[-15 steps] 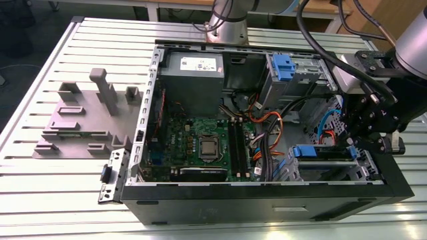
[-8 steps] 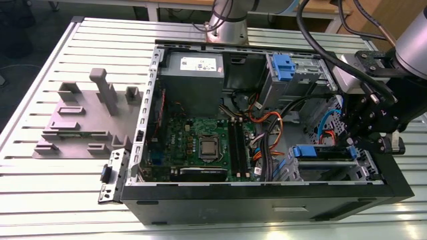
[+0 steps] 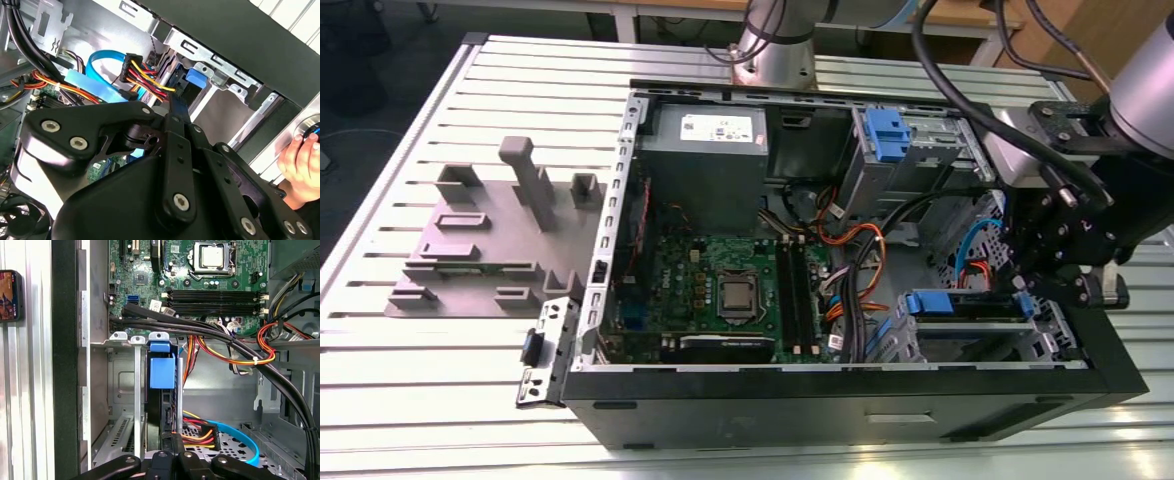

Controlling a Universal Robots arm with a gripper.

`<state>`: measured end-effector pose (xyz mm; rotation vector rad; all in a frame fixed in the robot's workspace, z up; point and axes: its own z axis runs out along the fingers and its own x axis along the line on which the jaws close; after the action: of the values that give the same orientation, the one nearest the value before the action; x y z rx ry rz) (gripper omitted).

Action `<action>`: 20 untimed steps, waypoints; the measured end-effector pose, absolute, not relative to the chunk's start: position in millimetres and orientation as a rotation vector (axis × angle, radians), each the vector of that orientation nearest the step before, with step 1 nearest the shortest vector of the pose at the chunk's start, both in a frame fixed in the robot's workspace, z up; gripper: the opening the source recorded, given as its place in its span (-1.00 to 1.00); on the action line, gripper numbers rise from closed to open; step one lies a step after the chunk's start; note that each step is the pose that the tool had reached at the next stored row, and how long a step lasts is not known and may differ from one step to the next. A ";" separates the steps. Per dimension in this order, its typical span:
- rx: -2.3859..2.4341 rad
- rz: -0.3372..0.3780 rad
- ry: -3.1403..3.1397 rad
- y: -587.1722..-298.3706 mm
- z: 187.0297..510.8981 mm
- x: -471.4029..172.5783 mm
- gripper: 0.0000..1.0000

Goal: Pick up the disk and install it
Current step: 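Insert the second disk wire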

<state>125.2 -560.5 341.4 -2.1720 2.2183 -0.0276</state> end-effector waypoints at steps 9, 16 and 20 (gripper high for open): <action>-2.172 -0.028 2.218 -560.5 341.4 118.0 -0.79; -2.172 -0.028 2.218 -560.5 357.1 117.9 -0.79; -2.172 -0.027 2.218 -560.3 370.5 117.9 -0.79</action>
<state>117.9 -560.3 370.5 -2.1719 2.2183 -0.0274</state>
